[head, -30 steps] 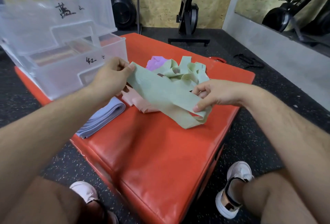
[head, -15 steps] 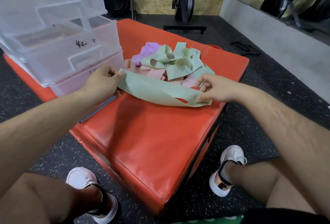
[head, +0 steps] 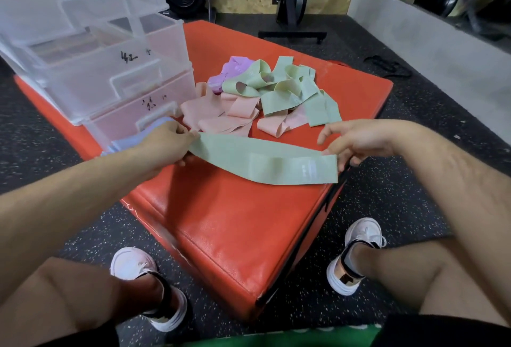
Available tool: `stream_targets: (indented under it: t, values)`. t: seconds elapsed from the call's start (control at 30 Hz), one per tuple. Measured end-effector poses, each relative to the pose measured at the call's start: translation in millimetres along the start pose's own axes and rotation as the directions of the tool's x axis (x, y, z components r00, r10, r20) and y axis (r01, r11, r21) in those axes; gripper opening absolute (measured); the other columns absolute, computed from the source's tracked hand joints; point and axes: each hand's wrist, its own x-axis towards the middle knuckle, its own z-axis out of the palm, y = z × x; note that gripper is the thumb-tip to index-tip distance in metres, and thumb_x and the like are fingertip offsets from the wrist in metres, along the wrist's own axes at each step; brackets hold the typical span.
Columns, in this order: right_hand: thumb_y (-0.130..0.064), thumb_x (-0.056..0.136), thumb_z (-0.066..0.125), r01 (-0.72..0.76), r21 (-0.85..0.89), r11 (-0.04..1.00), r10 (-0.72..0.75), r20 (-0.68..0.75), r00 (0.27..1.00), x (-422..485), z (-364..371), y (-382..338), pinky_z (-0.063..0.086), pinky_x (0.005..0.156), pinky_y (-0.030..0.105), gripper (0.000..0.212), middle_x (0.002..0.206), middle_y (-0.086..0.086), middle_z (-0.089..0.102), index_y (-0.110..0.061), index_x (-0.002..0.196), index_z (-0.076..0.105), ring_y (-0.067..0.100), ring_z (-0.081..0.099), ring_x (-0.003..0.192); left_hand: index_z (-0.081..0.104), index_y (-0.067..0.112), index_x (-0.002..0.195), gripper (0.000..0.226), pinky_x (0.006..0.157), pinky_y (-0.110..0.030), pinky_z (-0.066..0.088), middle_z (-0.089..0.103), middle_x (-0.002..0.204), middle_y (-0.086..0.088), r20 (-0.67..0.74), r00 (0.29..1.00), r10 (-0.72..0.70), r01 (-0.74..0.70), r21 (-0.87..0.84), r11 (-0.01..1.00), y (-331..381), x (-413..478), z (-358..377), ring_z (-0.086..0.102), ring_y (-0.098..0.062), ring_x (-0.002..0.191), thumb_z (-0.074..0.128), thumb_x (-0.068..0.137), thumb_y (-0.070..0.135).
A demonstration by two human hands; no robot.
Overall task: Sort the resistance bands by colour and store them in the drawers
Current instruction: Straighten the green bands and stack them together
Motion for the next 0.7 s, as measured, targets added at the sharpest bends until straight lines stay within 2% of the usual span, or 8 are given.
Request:
stream_targets:
  t: [0.13,0.2,0.27,0.33,0.43,0.53,0.63,0.7]
  values:
    - [-0.032,0.100,0.060,-0.017,-0.047,0.999,0.013,-0.091,0.996,6.3,8.9,9.1,0.036,0.051,0.025,0.019,0.093,0.004,0.073,-0.018,0.113,0.061,0.015,0.066,0.067,0.052,0.013,0.079,0.031,0.045,-0.022,0.039,0.066,0.064,-0.010,-0.004,1.000,0.003,-0.002,0.151,0.988,-10.6,-12.3,13.3,0.051,-0.016,0.047,0.050,0.100,0.035]
    - [-0.049,0.099,0.057,0.036,-0.054,0.998,-0.043,-0.141,0.989,3.4,9.2,7.2,0.038,0.056,0.028,0.029,0.096,0.004,0.076,-0.024,0.112,0.062,0.015,0.068,0.070,0.049,0.015,0.076,0.032,0.047,-0.023,0.039,0.068,0.064,-0.012,-0.029,0.999,0.035,-0.030,0.173,0.985,-12.0,-12.3,16.1,0.050,-0.019,0.048,0.050,0.099,0.036]
    - [-0.063,0.085,0.068,0.069,-0.131,0.989,-0.088,-0.141,0.986,-2.7,9.2,5.4,0.046,0.063,0.031,0.037,0.096,-0.002,0.076,-0.035,0.108,0.063,0.015,0.070,0.077,0.049,0.015,0.074,0.033,0.048,-0.024,0.040,0.068,0.063,-0.014,-0.038,0.998,0.039,-0.032,0.173,0.984,-13.7,-10.2,14.9,0.051,-0.020,0.049,0.051,0.098,0.037]
    - [-0.050,0.078,0.082,0.089,-0.207,0.974,-0.117,-0.128,0.985,-4.4,11.8,7.2,0.051,0.067,0.032,0.037,0.096,-0.002,0.074,-0.036,0.106,0.063,0.017,0.069,0.083,0.049,0.014,0.070,0.036,0.049,-0.025,0.039,0.064,0.059,-0.013,-0.038,0.998,0.042,-0.034,0.185,0.982,-15.5,-8.6,13.4,0.049,-0.022,0.049,0.052,0.098,0.038]
    - [-0.015,0.084,0.080,0.116,-0.226,0.967,-0.165,-0.214,0.963,0.3,15.4,11.5,0.053,0.069,0.036,0.028,0.090,0.003,0.071,-0.027,0.103,0.064,0.019,0.067,0.079,0.038,0.017,0.058,0.047,0.048,-0.027,0.028,0.042,0.052,-0.007,-0.079,0.993,0.082,-0.059,0.261,0.964,-17.8,-6.2,11.7,0.036,-0.020,0.048,0.055,0.096,0.040]
    - [-0.012,0.088,0.075,0.140,-0.244,0.960,-0.215,-0.319,0.923,4.6,16.8,12.9,0.053,0.071,0.040,0.019,0.086,0.003,0.070,-0.024,0.100,0.065,0.021,0.066,0.073,0.038,0.018,0.063,0.043,0.048,-0.029,0.023,0.037,0.054,0.003,-0.105,0.989,0.107,-0.076,0.266,0.961,-23.0,-3.5,10.1,0.033,-0.017,0.050,0.063,0.093,0.037]
    - [-0.013,0.090,0.071,0.164,-0.293,0.942,-0.273,-0.385,0.881,8.9,22.0,13.0,0.055,0.074,0.044,0.012,0.090,0.002,0.070,-0.025,0.092,0.067,0.022,0.065,0.074,0.047,0.015,0.093,0.025,0.052,-0.029,0.032,0.048,0.069,0.001,-0.114,0.976,0.184,-0.161,0.188,0.969,-26.7,-2.9,9.2,0.041,-0.016,0.058,0.069,0.090,0.024]
    - [-0.014,0.091,0.066,0.157,-0.351,0.923,-0.306,-0.424,0.853,9.8,26.8,11.8,0.051,0.065,0.035,0.013,0.094,0.001,0.070,-0.026,0.087,0.069,0.019,0.063,0.075,0.046,0.015,0.095,0.024,0.054,-0.028,0.033,0.047,0.068,0.000,-0.107,0.955,0.275,-0.247,0.222,0.943,-27.1,-2.8,8.6,0.041,-0.015,0.057,0.068,0.090,0.020]
